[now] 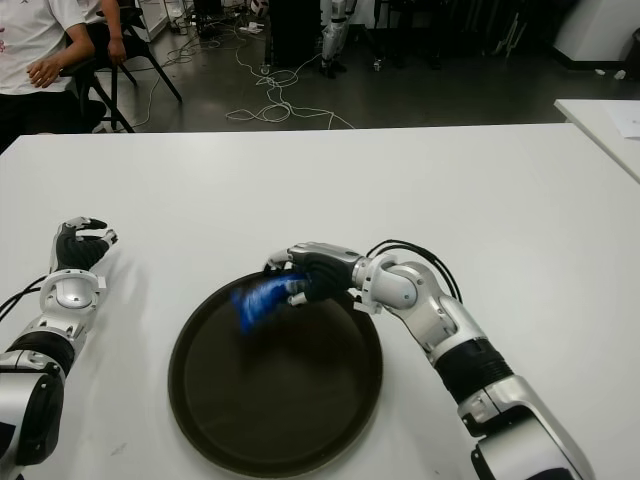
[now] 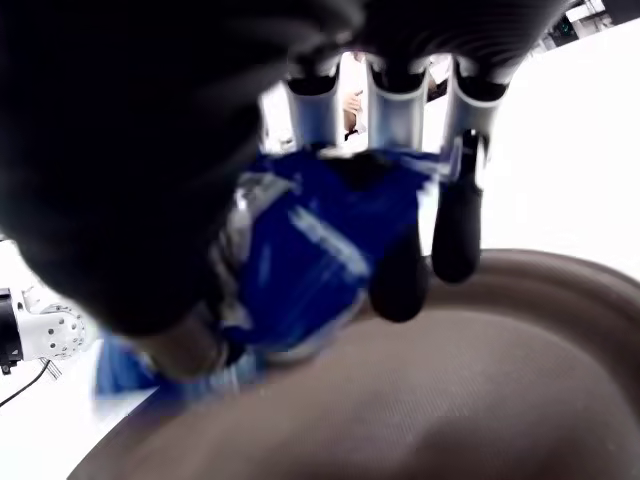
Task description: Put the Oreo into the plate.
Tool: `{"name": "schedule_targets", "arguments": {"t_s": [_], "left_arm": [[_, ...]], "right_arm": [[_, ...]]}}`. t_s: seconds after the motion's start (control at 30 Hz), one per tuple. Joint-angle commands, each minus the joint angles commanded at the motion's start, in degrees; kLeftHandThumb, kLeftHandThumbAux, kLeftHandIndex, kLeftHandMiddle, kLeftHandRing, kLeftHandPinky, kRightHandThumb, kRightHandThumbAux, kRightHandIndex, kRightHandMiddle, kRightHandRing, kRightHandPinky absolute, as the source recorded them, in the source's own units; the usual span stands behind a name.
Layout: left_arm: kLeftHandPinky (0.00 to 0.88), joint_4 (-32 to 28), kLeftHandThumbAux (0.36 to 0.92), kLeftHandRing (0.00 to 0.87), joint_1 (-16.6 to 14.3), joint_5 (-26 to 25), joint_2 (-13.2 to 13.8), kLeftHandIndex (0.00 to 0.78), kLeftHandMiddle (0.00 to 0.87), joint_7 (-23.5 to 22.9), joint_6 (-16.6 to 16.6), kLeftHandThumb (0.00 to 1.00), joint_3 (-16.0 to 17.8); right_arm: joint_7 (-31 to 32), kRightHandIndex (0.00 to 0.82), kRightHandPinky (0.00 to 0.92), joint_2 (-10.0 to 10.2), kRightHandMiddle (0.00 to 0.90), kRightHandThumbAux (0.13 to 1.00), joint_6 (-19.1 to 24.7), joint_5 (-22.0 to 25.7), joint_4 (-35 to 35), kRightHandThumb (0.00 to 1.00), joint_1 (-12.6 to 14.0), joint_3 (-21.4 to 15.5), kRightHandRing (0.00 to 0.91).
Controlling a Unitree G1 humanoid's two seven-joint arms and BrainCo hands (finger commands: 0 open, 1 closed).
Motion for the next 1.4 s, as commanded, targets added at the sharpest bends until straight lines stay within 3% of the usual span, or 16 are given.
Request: {"name": "schedule_targets", "arguments": {"t_s": [0.43,0.77,1.13,1.4], "left_arm": [[0.344,0.05,0.720,0.314,0.06,0.06,0.20,0.399,0.276,0.19,0.00,0.676,-0.57],[0.346,0.13,0.719,0.308,0.05,0.13,0.26,0.399,0.271,0.35,0.33,0.676,-0.86],[0.349,0.10,0.719,0.319,0.03,-0.08,0.23,0.399,0.285,0.41,0.41,0.677,-0.93],[0.360,0.11,0.719,0.329,-0.04,-0.06,0.23,0.399,0.290,0.47,0.41,0.678,-0.96]], "right_arm": [[0.92,0.000,0.000,-0.08,0.000,0.512,-2.10,0.65,1.50,0.060,-0.50,0.53,0.000],[1.64,0.000,0.000,-0.13,0.000,0.457,-4.69,0.32,4.82,0.014,-1.95,1.51,0.000],[-0.27,0.000,0.000,-0.47,0.000,0.388,-11.05,-1.65,9.90,0.000,-3.97,2.68,0.000],[-1.37,0.000,0.000,0.10,0.000,0.372,-11.67,-1.93,11.51,0.000,-4.19,2.40,0.000]]}}
